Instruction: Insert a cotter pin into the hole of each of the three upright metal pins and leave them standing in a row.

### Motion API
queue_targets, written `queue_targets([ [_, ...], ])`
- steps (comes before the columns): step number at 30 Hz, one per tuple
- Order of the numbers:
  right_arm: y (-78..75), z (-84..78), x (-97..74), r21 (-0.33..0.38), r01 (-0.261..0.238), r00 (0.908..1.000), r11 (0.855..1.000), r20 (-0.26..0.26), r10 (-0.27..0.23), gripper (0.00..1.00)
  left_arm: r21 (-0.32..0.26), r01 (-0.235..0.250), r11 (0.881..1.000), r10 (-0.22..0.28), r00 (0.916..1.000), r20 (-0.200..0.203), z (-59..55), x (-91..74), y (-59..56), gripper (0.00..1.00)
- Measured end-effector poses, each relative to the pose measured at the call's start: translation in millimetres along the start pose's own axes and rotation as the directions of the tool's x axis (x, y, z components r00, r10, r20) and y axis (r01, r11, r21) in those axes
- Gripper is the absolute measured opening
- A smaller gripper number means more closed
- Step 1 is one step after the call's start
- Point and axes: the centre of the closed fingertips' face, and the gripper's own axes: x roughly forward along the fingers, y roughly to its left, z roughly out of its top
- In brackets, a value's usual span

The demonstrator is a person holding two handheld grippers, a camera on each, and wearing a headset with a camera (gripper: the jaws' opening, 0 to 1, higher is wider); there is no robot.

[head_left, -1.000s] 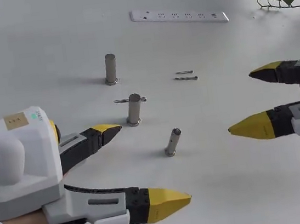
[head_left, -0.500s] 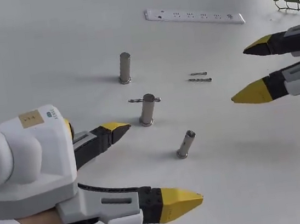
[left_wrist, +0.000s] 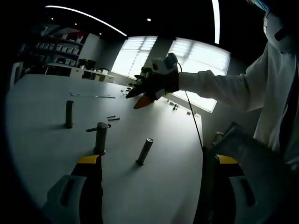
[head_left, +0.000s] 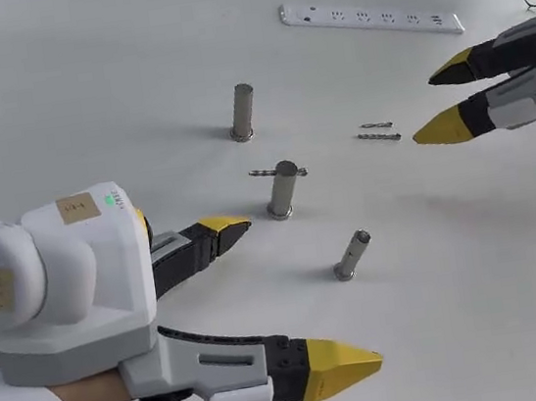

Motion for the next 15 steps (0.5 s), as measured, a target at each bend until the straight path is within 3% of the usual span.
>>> queue_targets([
  [12, -30.4, -15.5, 34.9, -0.017, 0.006, 0.9939, 1.0, -0.11, -0.008, 0.31, 0.009, 0.005, 1.0, -0.005, 0.9998, -0.018, -4.1, -2.3, 0.0, 0.99],
  [15, -41.4, -20.5, 44.0, -0.005, 0.04, 0.9891, 0.999, -0.141, -0.04, 0.25, 0.009, 0.014, 1.0, -0.014, 0.9996, -0.027, -5.9, -2.2, -0.7, 0.99],
])
